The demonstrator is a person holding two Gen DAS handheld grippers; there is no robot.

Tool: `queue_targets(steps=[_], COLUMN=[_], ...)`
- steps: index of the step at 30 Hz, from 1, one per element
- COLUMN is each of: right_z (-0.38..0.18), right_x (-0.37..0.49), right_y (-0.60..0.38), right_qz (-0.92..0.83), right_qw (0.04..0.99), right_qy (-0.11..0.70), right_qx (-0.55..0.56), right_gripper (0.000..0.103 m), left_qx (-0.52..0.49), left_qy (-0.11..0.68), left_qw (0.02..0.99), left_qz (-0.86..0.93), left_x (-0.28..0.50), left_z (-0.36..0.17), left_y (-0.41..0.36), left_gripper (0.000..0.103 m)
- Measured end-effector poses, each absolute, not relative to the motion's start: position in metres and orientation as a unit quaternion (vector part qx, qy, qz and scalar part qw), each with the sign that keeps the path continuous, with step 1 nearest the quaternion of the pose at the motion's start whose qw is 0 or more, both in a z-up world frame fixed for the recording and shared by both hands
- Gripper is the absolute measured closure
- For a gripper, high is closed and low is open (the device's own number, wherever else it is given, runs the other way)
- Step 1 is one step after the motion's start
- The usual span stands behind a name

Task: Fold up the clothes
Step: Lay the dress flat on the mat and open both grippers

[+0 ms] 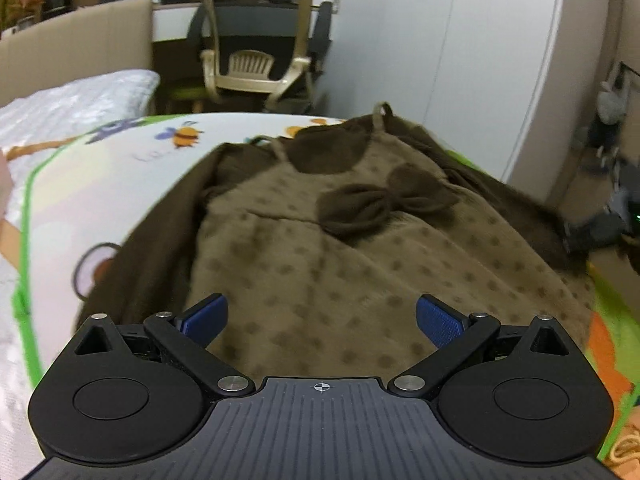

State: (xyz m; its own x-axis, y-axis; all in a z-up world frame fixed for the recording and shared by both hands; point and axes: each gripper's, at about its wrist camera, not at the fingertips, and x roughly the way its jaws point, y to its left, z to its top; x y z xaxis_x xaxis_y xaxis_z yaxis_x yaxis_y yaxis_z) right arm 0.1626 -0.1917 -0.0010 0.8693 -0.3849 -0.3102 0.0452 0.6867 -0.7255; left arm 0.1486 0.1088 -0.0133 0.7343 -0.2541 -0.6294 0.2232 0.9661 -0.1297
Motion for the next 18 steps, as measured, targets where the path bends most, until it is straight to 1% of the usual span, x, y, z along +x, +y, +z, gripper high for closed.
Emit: queue_targets(steps=[3,5,6,9,14,18], right_z=[0.031,0.046,0.043,0.026,-0.013,-0.006], right_x=[0.143,0.130,0.126,0.115,0.113,0.118], right_y=[-0.197,-0.197,-0.195,-0.188,-0.199,-0.189], right_qz=[0.000,0.089,0.120,0.163,0.151,0.170], right_qw=[0.945,0.955,0.951,0.936,0.917,0.920], right_qy=[0.240,0.256,0.272,0.310,0.367,0.348], right_qx=[-0.220,-0.118,-0.089,-0.044,0.038,0.065], right_gripper=[0.000,0.000,0.000,0.000,0.000,0.000], left_qx=[-0.025,-0.020,-0.018,-0.013,-0.024,-0.042], left_qy=[0.340,0.339,0.339,0.338,0.357,0.349], left_qw=[0.930,0.931,0.932,0.934,0.931,0.936], left_qz=[-0.135,-0.136,-0.132,-0.118,-0.070,-0.014], left_x=[0.139,0.130,0.125,0.111,0.096,0.100], left_z=[-0.012,-0.011,-0.010,-0.011,-0.024,-0.021], left_y=[0.105,0.106,0.108,0.116,0.141,0.164], left_gripper=[0.001,0.001,0.001,0.000,0.001,0.001])
